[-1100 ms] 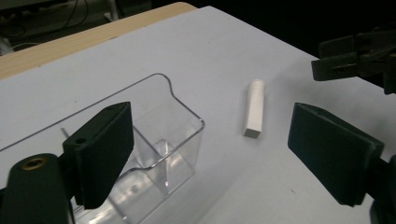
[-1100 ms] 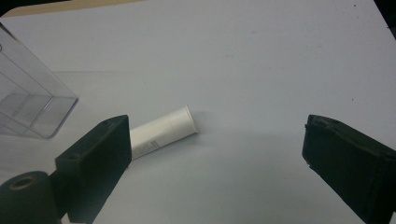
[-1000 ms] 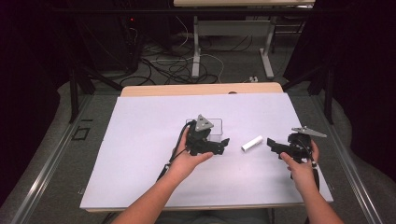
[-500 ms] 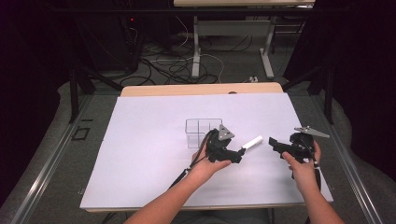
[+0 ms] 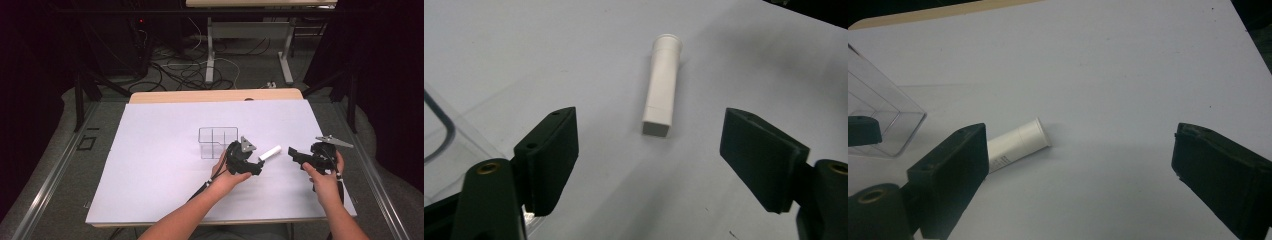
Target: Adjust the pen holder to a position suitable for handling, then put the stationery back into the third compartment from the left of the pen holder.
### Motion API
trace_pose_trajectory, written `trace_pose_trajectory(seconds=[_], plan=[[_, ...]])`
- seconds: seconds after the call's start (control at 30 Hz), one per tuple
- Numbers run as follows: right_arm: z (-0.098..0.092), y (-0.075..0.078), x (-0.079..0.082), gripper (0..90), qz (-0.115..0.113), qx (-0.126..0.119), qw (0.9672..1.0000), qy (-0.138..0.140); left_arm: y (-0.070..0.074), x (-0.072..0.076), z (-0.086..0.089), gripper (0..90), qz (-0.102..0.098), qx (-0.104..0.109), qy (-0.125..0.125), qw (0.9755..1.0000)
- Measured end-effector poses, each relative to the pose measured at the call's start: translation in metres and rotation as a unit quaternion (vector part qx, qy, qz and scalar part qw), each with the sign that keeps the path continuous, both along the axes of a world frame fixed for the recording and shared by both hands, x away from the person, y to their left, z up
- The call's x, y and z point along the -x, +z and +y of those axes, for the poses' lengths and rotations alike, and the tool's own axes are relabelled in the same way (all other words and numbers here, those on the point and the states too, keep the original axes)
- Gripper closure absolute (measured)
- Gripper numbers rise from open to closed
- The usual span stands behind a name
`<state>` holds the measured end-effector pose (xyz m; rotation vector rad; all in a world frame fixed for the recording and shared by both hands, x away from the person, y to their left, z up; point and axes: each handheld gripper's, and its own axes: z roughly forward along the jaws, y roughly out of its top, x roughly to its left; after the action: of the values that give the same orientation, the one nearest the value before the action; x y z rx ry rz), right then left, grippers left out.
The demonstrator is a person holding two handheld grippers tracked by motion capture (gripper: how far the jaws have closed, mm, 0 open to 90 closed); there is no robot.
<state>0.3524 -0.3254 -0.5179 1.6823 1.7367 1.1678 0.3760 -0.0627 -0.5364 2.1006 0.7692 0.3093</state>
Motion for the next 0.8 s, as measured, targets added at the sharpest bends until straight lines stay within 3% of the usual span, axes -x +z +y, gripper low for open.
trace_pose_trajectory(seconds=[0.23, 0.3, 0.6, 0.8], plan=[[-0.003, 0.000, 0.000, 8.0, -0.001, -0.001, 1.0000, -0.003, -0.005, -0.001, -0.009, 32.4, 0.009, -0.008, -0.011, 0.9999], [-0.004, 0.000, 0.000, 8.0, 0.000, -0.001, 1.0000, -0.001, -0.008, -0.002, -0.012, 33.3, 0.003, -0.010, -0.005, 0.9999], [-0.003, 0.001, 0.000, 8.4, 0.003, -0.002, 1.0000, -0.004, -0.017, -0.007, -0.022, 39.2, 0.017, -0.022, 0.004, 0.9996], [-0.004, 0.001, 0.000, 8.4, 0.000, -0.007, 1.0000, -0.005, -0.022, -0.011, -0.026, 45.9, 0.018, -0.027, -0.003, 0.9995]])
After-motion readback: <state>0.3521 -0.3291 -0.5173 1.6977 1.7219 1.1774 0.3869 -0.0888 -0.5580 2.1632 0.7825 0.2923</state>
